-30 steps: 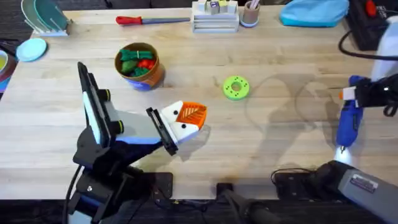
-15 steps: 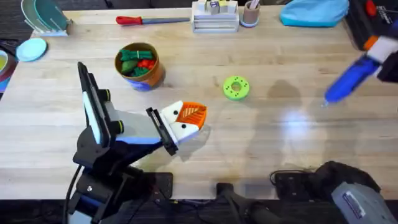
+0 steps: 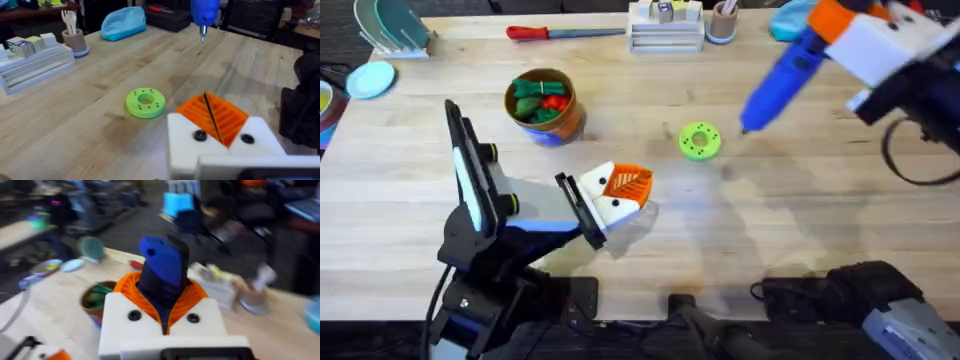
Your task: Pick up the gripper from the table and insert it into the empty holder that is missing its gripper. Then pick up a screw, insert it into the mounting hole, and use the screwdriver to tighten it. Finally, clean up the table by picking up the vegetable and placing it into the bucket.
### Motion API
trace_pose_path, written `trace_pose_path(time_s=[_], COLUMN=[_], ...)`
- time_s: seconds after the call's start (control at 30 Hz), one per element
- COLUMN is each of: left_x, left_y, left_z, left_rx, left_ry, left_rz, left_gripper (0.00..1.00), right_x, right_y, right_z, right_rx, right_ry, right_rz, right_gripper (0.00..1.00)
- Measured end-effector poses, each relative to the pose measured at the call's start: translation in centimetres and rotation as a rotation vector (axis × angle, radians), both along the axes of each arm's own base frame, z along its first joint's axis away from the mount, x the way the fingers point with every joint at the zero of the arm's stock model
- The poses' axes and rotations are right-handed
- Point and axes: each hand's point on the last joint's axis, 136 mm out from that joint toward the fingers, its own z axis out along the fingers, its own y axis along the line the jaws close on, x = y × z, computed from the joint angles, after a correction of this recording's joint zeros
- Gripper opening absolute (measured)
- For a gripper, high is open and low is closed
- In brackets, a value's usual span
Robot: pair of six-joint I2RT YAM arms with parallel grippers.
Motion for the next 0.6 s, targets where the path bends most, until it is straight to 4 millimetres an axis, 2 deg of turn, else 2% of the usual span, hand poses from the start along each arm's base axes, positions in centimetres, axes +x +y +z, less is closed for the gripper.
trace_pose_path(time_s=[0.13, 0.27, 0.47, 0.6], left_x=[0.0, 0.0, 0.0, 0.0], left_y=[0.0, 0.0, 0.0, 0.0], left_z=[0.0, 0.0, 0.0, 0.0], left_rx=[0.0, 0.0, 0.0, 0.0], left_ry=[0.0, 0.0, 0.0, 0.0], left_rz=[0.0, 0.0, 0.0, 0.0], left_gripper=[0.004, 0.004, 0.004, 0.004], right_x=[-1.3, -2.4, -3.9, -5.3], right_y=[5.0, 9.8, 14.9, 17.1], right_z=[2.7, 3.7, 4.5, 4.6], right_rx=[0.037, 0.071, 0.12, 0.143], right_ry=[-0.12, -0.177, -0.258, -0.285], right_rz=[0.192, 0.36, 0.522, 0.601], right_gripper=[0.021, 0.021, 0.021, 0.021])
